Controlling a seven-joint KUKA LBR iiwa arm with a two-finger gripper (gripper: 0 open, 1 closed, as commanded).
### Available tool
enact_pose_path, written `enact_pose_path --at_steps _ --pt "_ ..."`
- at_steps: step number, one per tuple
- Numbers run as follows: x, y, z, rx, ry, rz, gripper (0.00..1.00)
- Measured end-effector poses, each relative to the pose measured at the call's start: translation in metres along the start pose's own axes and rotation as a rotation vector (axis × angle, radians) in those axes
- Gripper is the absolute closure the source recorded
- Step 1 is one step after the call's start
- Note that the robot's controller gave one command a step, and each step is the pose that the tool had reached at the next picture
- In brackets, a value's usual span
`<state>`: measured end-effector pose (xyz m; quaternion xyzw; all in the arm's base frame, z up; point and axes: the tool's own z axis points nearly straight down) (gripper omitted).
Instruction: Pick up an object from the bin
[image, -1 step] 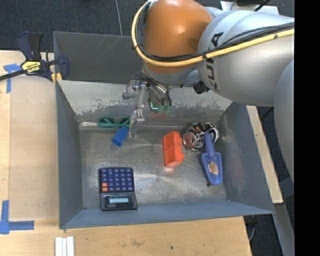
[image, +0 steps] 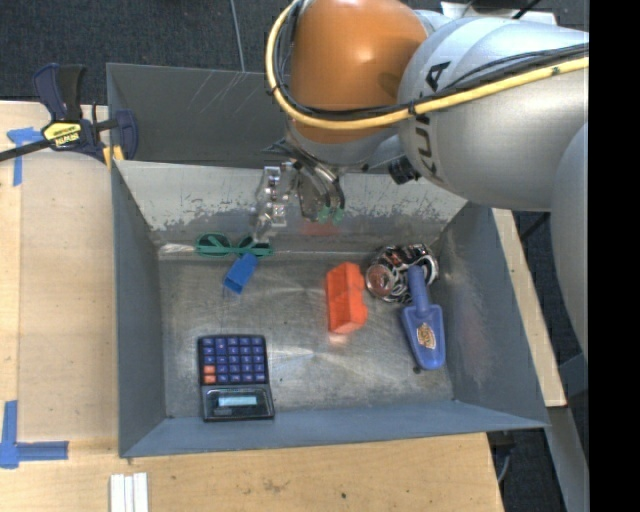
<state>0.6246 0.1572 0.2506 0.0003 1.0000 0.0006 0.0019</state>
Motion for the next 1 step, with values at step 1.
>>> enact_pose_path --at_steps 1 --pt "0.0000 -0.0001 0.0000 0.000 0.000 0.001 1.00"
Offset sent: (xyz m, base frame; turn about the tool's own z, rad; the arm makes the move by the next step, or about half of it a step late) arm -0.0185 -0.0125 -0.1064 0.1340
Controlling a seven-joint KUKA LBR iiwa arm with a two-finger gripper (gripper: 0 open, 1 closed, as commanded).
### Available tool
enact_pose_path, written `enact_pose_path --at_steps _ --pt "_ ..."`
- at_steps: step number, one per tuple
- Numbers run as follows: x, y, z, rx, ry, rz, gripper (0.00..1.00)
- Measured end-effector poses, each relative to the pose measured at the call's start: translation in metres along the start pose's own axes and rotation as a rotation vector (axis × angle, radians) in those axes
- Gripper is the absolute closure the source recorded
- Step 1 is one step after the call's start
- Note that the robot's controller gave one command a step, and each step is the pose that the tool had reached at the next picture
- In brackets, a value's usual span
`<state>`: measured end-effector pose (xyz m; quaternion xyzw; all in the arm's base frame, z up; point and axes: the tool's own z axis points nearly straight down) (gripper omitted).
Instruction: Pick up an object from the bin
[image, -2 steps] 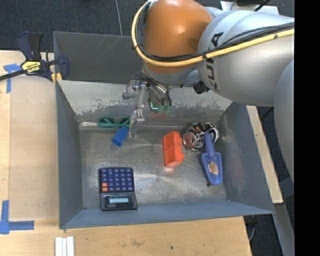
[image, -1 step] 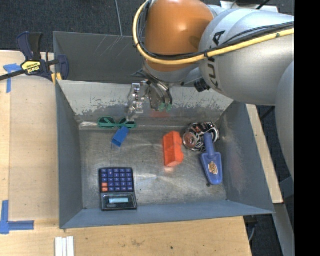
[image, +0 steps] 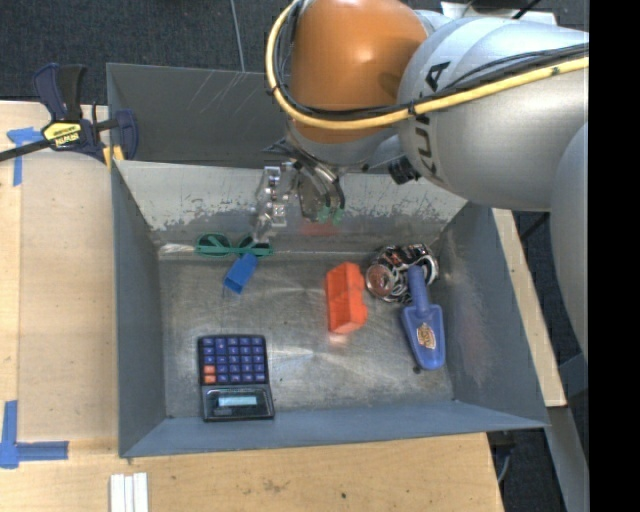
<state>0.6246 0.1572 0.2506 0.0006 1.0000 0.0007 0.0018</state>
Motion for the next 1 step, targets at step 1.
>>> enact_pose_path --at_steps 1 --pt "0.0195 -0.0140 0.1087 0.002 0.007 0.134 0.00"
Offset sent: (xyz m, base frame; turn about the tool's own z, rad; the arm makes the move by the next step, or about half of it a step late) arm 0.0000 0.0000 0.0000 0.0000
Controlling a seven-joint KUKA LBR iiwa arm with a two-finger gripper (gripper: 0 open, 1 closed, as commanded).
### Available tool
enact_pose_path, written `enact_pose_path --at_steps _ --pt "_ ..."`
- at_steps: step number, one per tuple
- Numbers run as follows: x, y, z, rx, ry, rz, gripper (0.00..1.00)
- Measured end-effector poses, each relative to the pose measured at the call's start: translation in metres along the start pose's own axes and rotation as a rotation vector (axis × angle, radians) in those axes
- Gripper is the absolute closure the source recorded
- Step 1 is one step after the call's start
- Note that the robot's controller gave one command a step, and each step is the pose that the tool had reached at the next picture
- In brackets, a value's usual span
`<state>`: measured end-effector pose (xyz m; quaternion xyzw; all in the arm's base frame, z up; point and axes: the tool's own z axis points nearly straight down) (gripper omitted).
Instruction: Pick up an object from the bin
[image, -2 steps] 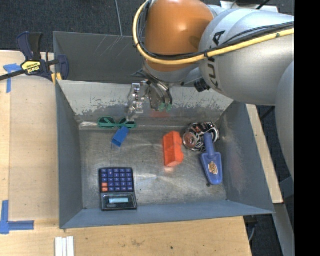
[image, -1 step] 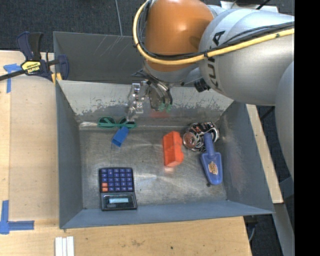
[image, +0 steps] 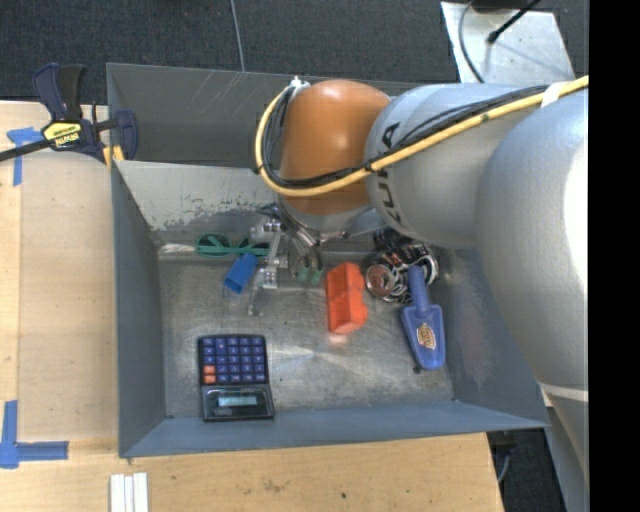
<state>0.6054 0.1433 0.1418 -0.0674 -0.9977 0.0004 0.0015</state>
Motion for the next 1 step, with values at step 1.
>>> enact_pose_path --at_steps 1 --pt "-0.0008 0.0005 -0.0017 -0.001 -0.003 0.000 0.00"
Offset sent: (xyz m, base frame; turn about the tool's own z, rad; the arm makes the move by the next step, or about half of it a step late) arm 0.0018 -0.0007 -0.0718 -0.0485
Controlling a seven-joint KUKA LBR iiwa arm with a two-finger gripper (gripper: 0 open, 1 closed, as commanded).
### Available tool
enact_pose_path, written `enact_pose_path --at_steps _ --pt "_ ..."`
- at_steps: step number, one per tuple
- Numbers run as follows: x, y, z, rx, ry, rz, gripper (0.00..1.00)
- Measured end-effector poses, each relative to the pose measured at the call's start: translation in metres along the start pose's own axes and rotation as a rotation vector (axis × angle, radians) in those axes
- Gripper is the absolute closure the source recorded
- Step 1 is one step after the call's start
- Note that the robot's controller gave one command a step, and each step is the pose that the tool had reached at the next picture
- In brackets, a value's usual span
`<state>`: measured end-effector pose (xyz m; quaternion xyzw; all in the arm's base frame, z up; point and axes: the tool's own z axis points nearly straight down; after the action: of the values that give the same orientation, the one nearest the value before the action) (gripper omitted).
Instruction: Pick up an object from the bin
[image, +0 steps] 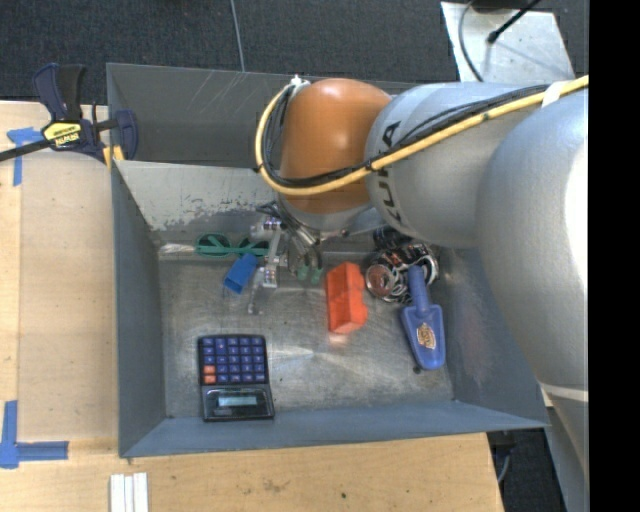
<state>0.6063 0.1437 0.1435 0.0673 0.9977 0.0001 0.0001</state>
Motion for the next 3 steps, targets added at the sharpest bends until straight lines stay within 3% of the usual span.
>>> enact_pose_path --at_steps 1,2,3 --pt "-0.0075 0.0000 0.0662 -0.007 -0.022 -0.046 1.00" --pt "-0.0037 0.0001 0.0694 -0.004 -0.009 -0.048 0.00" --pt "-0.0070 0.0001 0.0668 -0.007 -0.020 -0.046 1.00"
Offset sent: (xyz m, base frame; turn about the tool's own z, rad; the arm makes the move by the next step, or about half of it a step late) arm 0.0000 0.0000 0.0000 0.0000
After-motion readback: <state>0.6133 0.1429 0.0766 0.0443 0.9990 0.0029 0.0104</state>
